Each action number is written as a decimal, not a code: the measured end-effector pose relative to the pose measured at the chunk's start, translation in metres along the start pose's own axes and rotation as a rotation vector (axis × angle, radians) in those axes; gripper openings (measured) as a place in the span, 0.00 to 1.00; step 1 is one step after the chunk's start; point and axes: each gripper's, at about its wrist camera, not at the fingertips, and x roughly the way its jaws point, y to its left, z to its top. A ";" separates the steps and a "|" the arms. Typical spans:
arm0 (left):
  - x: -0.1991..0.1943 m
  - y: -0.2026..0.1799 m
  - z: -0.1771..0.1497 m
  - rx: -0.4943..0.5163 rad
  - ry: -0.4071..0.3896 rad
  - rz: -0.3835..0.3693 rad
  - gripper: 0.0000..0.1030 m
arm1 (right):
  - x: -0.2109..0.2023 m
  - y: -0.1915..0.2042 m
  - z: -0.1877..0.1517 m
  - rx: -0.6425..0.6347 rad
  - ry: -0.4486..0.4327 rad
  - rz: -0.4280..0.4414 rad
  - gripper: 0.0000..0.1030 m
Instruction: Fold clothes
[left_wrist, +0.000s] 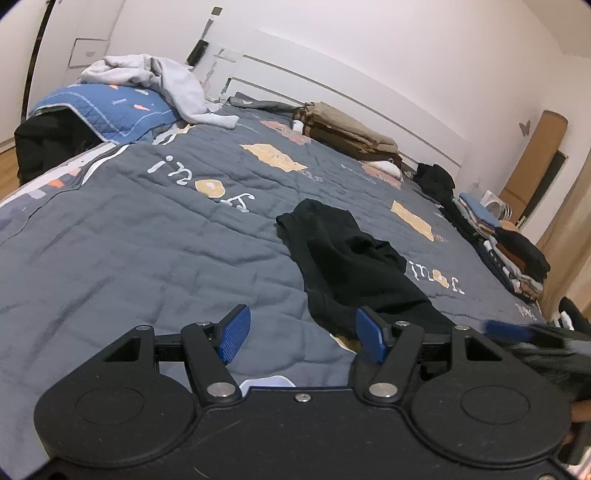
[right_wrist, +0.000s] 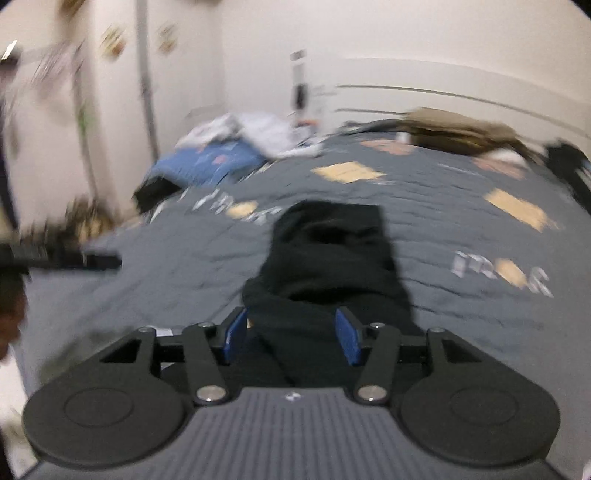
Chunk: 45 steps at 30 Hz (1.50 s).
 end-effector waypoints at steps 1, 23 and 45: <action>0.001 0.002 0.000 -0.010 0.002 -0.001 0.61 | 0.014 0.011 0.004 -0.047 0.017 0.007 0.51; 0.019 -0.002 0.001 -0.037 0.046 -0.031 0.62 | 0.031 -0.055 0.016 0.312 -0.132 0.025 0.04; 0.043 -0.042 -0.021 0.127 0.099 -0.043 0.69 | -0.055 -0.134 -0.076 0.633 -0.171 0.004 0.19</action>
